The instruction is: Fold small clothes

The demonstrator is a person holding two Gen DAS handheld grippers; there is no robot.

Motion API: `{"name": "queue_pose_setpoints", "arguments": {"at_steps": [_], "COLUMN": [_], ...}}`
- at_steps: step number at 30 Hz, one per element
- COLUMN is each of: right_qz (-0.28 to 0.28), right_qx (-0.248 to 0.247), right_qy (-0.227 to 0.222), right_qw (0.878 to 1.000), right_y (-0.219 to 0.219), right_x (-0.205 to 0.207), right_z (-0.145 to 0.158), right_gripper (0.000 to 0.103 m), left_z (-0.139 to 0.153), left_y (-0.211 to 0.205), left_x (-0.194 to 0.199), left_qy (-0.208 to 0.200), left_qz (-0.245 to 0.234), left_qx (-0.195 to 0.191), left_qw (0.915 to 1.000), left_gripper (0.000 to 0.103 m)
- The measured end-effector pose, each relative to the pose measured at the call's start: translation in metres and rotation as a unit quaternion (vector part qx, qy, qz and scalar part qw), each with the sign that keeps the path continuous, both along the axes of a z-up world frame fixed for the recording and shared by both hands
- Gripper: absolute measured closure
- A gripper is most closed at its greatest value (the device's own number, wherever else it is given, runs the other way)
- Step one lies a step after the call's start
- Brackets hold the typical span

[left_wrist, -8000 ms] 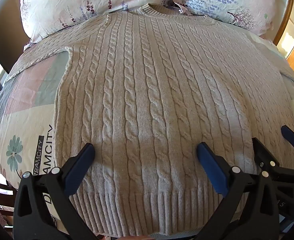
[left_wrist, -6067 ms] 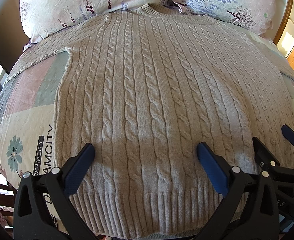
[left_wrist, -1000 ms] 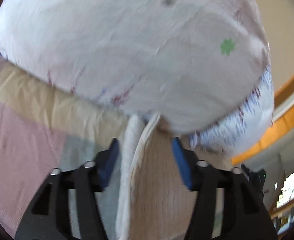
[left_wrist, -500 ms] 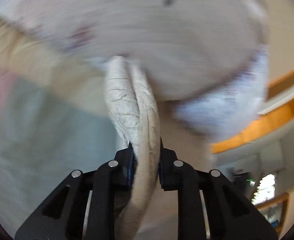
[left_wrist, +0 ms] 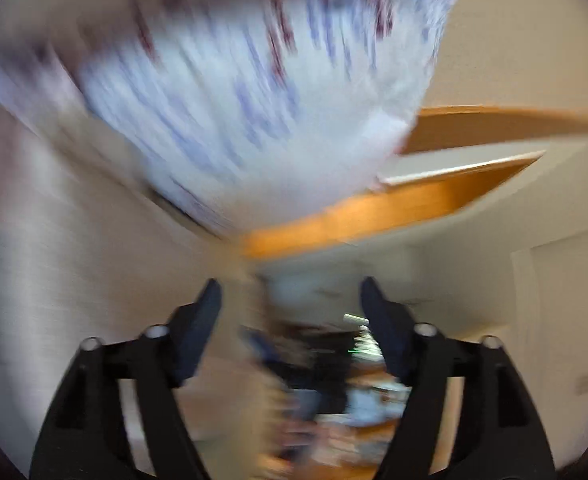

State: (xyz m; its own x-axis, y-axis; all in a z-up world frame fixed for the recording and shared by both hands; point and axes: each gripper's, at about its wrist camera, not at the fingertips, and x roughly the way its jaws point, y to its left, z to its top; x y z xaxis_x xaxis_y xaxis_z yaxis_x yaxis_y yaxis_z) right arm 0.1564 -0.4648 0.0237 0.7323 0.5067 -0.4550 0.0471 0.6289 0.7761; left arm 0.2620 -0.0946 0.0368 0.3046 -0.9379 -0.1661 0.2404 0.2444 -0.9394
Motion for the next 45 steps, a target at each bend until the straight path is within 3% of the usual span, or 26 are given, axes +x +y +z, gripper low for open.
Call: {"name": "queue_pose_setpoints", "arguments": {"at_steps": [2,5,7,8,9,10,11,13,16,18,22,23,25,26,27,29,30,32,33,34,35,37,40,42,44,45], "right_qz": [0.032,0.082,0.103,0.111,0.115,0.115,0.111,0.104,0.095,0.112,0.185,0.197,0.2,0.189,0.177,0.14,0.126,0.129,0.142,0.152,0.151,0.115,0.05,0.045,0.024,0.012], "right_qx": [0.009,-0.007,-0.017,-0.021,-0.03,-0.041,-0.059,-0.037,-0.035,-0.031,-0.051,-0.072,-0.138,-0.146,-0.138,-0.111,-0.107,-0.1,-0.106,-0.134,-0.159,-0.147,-0.129,-0.131,-0.164,-0.188], "right_qy": [0.02,0.057,0.075,0.088,0.1,0.105,0.112,0.096,0.074,0.057,0.032,0.032,0.045,0.042,0.033,-0.01,-0.027,-0.022,-0.007,0.019,0.04,0.037,0.055,0.066,0.069,0.066], "right_qw": [0.999,0.995,0.992,0.99,0.988,0.987,0.986,0.989,0.992,0.992,0.981,0.977,0.969,0.97,0.974,0.984,0.986,0.986,0.984,0.979,0.975,0.982,0.989,0.988,0.984,0.98], "right_y": [0.007,0.032,0.046,0.053,0.059,0.062,0.065,0.066,0.074,0.088,0.156,0.172,0.201,0.203,0.2,0.184,0.179,0.178,0.187,0.202,0.209,0.199,0.176,0.176,0.176,0.177], "right_x": [0.013,0.042,0.055,0.061,0.066,0.067,0.067,0.061,0.046,0.039,0.034,0.036,0.04,0.038,0.034,0.023,0.019,0.024,0.029,0.038,0.042,0.043,0.054,0.057,0.039,0.025], "right_z": [-0.007,-0.019,-0.024,-0.028,-0.033,-0.035,-0.038,-0.039,-0.03,-0.021,-0.015,-0.017,-0.02,-0.018,-0.014,0.002,0.008,0.012,0.008,0.002,-0.005,-0.011,-0.015,-0.019,-0.007,0.001], "right_gripper": [0.001,0.001,0.001,0.001,0.012,0.038,0.046,0.059,0.063,0.064,0.062,0.06,0.047,0.045,0.04,0.028,0.022,0.021,0.026,0.077,0.086,0.088,0.089,0.083,0.053,0.023], "left_z": [0.004,-0.01,-0.022,-0.028,-0.034,-0.039,-0.038,-0.046,-0.043,-0.034,-0.007,-0.006,-0.008,-0.011,-0.011,0.001,0.009,0.022,0.024,0.023,0.024,0.03,0.028,0.018,0.008,0.002], "left_y": [0.013,0.022,0.018,0.01,-0.003,-0.012,-0.03,-0.043,-0.039,-0.027,0.029,0.039,0.053,0.057,0.062,0.068,0.067,0.07,0.074,0.079,0.076,0.091,0.086,0.095,0.095,0.094], "left_x": [-0.003,-0.016,-0.019,-0.02,-0.02,-0.021,-0.013,-0.013,-0.019,-0.033,-0.069,-0.071,-0.073,-0.073,-0.08,-0.095,-0.102,-0.119,-0.126,-0.135,-0.146,-0.163,-0.176,-0.187,-0.191,-0.192], "left_qy": [-0.017,-0.021,-0.014,-0.011,-0.011,-0.011,-0.011,-0.015,-0.028,-0.045,-0.093,-0.099,-0.108,-0.105,-0.114,-0.146,-0.167,-0.195,-0.2,-0.2,-0.202,-0.207,-0.2,-0.185,-0.161,-0.143], "left_qz": [0.028,0.042,0.022,0.012,0.001,-0.006,-0.009,-0.01,-0.015,-0.033,0.001,0.016,0.055,0.068,0.08,0.095,0.11,0.126,0.13,0.141,0.163,0.176,0.188,0.184,0.17,0.158], "left_qx": [0.095,0.233,0.263,0.273,0.286,0.296,0.302,0.291,0.257,0.248,0.282,0.301,0.371,0.396,0.41,0.419,0.429,0.441,0.447,0.462,0.483,0.503,0.531,0.543,0.549,0.551], "left_qw": [0.9949,0.9713,0.9644,0.9619,0.9582,0.9553,0.9533,0.9566,0.966,0.9673,0.9549,0.9482,0.9208,0.9096,0.9014,0.891,0.8807,0.8668,0.862,0.8522,0.8364,0.8203,0.8016,0.7986,0.8025,0.8071], "left_gripper": [0.025,0.025,0.025,0.025,0.025,0.025,0.025,0.039,0.064,0.066,0.062,0.06,0.051,0.05,0.049,0.033,0.022,0.018,0.012,0.002,0.002,0.002,0.002,0.002,0.002,0.002]}}
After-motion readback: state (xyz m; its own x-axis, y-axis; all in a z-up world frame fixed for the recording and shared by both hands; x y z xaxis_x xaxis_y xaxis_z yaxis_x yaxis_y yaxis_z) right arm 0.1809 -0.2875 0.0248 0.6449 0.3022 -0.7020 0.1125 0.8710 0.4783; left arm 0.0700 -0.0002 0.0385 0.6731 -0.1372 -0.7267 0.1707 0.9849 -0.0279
